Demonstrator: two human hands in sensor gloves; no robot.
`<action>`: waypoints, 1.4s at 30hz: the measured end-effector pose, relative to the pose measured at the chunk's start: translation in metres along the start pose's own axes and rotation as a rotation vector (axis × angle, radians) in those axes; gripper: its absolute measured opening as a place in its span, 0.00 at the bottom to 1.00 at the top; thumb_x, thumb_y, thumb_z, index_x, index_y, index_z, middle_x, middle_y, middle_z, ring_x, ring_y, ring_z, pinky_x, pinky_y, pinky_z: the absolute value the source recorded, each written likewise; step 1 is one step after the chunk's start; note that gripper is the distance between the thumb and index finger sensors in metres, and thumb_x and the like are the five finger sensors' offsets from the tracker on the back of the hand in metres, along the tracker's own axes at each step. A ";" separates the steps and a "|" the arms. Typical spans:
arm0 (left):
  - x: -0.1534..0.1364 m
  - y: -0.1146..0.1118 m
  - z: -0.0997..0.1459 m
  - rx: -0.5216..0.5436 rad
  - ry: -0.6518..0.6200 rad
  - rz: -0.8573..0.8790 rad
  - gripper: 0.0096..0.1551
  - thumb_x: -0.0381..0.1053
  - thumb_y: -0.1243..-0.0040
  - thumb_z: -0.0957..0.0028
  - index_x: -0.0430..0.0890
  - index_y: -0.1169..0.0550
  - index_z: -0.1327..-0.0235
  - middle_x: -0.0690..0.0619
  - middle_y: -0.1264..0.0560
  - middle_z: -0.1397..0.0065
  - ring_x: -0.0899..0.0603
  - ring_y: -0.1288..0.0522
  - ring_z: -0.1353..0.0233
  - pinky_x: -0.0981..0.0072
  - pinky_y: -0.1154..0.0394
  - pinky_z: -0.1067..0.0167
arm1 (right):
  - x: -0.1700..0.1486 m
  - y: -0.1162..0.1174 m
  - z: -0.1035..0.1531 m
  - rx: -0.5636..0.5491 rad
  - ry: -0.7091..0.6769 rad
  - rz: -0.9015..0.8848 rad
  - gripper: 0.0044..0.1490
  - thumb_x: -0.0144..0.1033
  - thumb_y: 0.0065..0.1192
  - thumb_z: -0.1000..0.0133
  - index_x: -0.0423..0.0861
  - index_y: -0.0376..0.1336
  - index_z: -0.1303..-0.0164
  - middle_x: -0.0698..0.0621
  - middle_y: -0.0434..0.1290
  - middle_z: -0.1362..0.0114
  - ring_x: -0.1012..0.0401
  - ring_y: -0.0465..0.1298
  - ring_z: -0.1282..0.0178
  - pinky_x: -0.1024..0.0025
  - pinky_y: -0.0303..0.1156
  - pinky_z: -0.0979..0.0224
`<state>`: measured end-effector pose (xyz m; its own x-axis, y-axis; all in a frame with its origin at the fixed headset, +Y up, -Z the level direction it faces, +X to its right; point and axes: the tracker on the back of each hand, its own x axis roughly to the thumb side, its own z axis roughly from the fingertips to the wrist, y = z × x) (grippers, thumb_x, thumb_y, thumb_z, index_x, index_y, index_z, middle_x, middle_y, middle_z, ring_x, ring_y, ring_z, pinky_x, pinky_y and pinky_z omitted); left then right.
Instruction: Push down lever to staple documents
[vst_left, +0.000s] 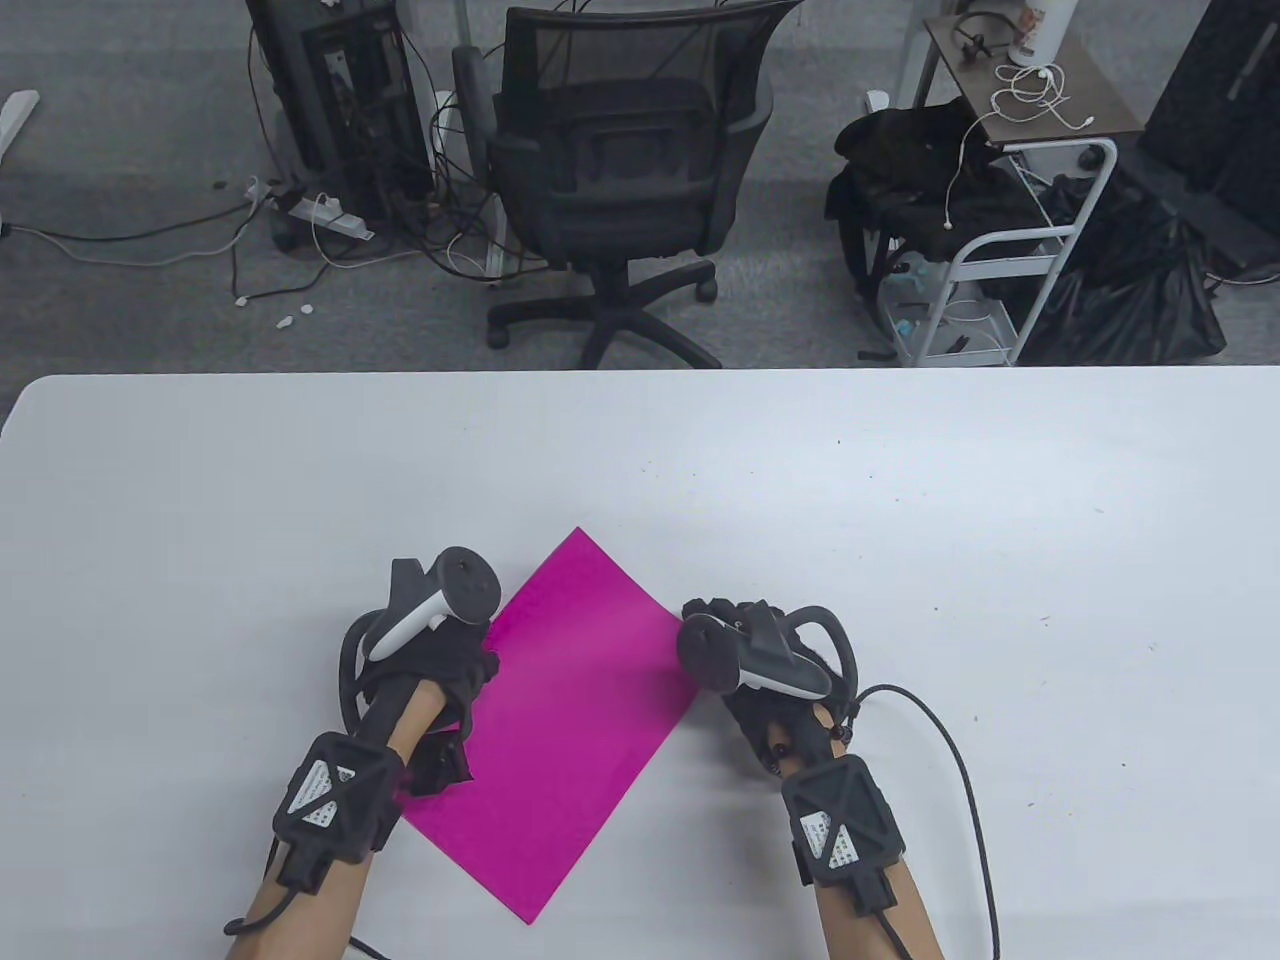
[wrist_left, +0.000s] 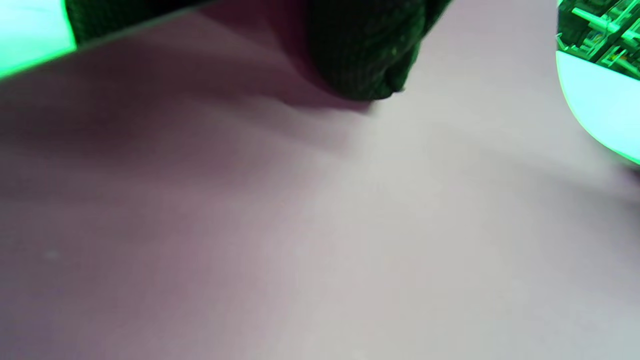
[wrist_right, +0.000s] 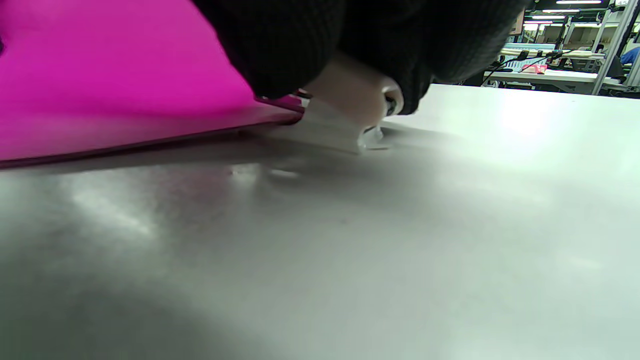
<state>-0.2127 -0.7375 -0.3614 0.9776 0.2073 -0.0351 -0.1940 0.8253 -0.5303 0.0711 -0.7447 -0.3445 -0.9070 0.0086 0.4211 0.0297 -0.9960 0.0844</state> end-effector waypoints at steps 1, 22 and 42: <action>0.000 -0.001 0.000 0.010 -0.009 -0.004 0.22 0.44 0.38 0.41 0.42 0.20 0.35 0.44 0.14 0.41 0.39 0.16 0.42 0.36 0.22 0.42 | 0.000 0.000 0.000 0.001 0.001 -0.002 0.40 0.27 0.64 0.46 0.41 0.55 0.22 0.38 0.67 0.23 0.41 0.74 0.26 0.44 0.71 0.25; -0.006 -0.001 -0.001 -0.002 -0.029 0.015 0.23 0.44 0.38 0.41 0.42 0.20 0.34 0.45 0.14 0.41 0.39 0.16 0.41 0.36 0.21 0.41 | -0.019 -0.019 0.007 -0.087 0.155 -0.236 0.45 0.44 0.52 0.40 0.33 0.49 0.18 0.29 0.59 0.20 0.31 0.66 0.24 0.31 0.62 0.26; -0.005 -0.002 -0.001 0.008 -0.029 -0.001 0.23 0.44 0.38 0.41 0.42 0.20 0.34 0.45 0.14 0.41 0.40 0.16 0.41 0.36 0.21 0.41 | -0.020 0.000 -0.028 0.066 0.462 -0.083 0.50 0.50 0.38 0.40 0.29 0.43 0.16 0.23 0.53 0.19 0.26 0.60 0.23 0.27 0.57 0.25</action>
<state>-0.2171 -0.7408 -0.3610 0.9751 0.2217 -0.0098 -0.1940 0.8299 -0.5232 0.0770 -0.7472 -0.3781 -0.9989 0.0327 -0.0340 -0.0378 -0.9857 0.1643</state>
